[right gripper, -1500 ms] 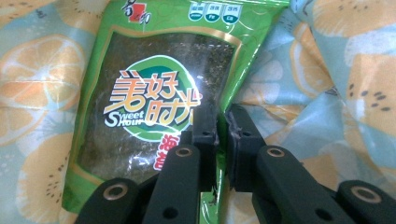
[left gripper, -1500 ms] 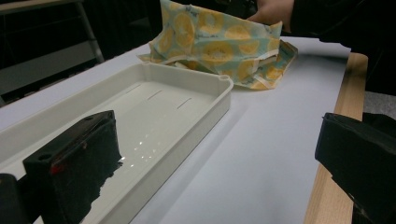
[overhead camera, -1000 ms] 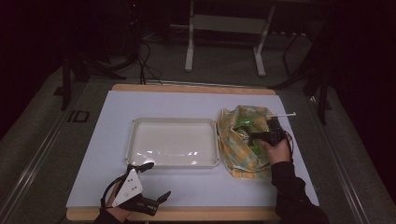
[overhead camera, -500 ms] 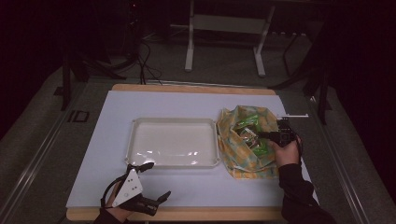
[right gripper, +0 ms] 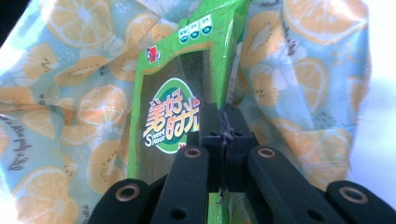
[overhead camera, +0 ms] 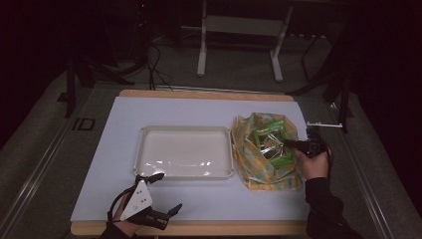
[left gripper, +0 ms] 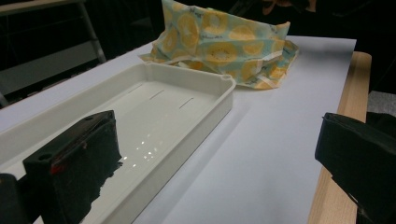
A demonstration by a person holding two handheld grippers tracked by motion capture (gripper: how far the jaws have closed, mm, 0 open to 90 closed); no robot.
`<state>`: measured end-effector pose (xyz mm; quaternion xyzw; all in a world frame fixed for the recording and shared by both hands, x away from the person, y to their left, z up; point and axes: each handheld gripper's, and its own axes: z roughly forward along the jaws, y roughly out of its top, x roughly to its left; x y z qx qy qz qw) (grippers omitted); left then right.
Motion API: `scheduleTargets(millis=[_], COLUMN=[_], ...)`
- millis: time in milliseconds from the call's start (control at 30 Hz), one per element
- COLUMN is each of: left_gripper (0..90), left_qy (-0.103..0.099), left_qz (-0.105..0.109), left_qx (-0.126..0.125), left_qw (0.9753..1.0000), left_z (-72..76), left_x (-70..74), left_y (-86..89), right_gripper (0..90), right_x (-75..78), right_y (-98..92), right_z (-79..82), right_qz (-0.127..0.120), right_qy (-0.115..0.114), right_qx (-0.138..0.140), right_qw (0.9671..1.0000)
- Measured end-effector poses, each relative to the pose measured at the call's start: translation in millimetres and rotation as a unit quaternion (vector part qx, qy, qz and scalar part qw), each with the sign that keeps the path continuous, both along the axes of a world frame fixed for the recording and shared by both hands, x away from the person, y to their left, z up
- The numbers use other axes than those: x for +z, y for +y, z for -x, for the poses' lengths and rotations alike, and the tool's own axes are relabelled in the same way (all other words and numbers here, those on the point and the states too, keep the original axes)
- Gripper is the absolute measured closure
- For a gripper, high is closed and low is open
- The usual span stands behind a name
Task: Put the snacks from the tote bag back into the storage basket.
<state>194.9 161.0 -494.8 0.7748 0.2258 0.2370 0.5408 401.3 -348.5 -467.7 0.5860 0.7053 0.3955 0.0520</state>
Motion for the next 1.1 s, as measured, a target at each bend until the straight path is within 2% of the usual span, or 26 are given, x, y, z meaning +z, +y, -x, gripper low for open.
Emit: scheduleTargets(millis=[233, 500, 867, 1100], left_gripper=[0.4, 0.4, 0.4, 0.4], left_qy=[-0.001, -0.001, -0.002, -0.006], left_qz=[0.001, 0.001, 0.001, -0.003], left_qx=[0.001, 0.001, 0.001, 0.001], left_qw=[1.0, 1.0, 1.0, 1.0], left_z=[0.2, 0.2, 0.8, 1.1], left_x=[0.1, 0.2, 0.3, 0.0], left_y=[0.1, 0.1, 0.2, -0.3], right_gripper=[88.9, 89.0, 89.0, 88.9], right_x=[7.9, 16.9, 30.1, 37.6], right_y=[-13.9, -23.7, -38.4, -44.7], right_z=[4.9, 11.6, 21.1, 27.6], right_qz=[-0.006, -0.004, -0.03, -0.038], right_qy=[-0.008, -0.023, -0.039, -0.047], right_qx=[-0.021, -0.03, -0.055, -0.069], right_qw=[0.9997, 0.9993, 0.9973, 0.9958])
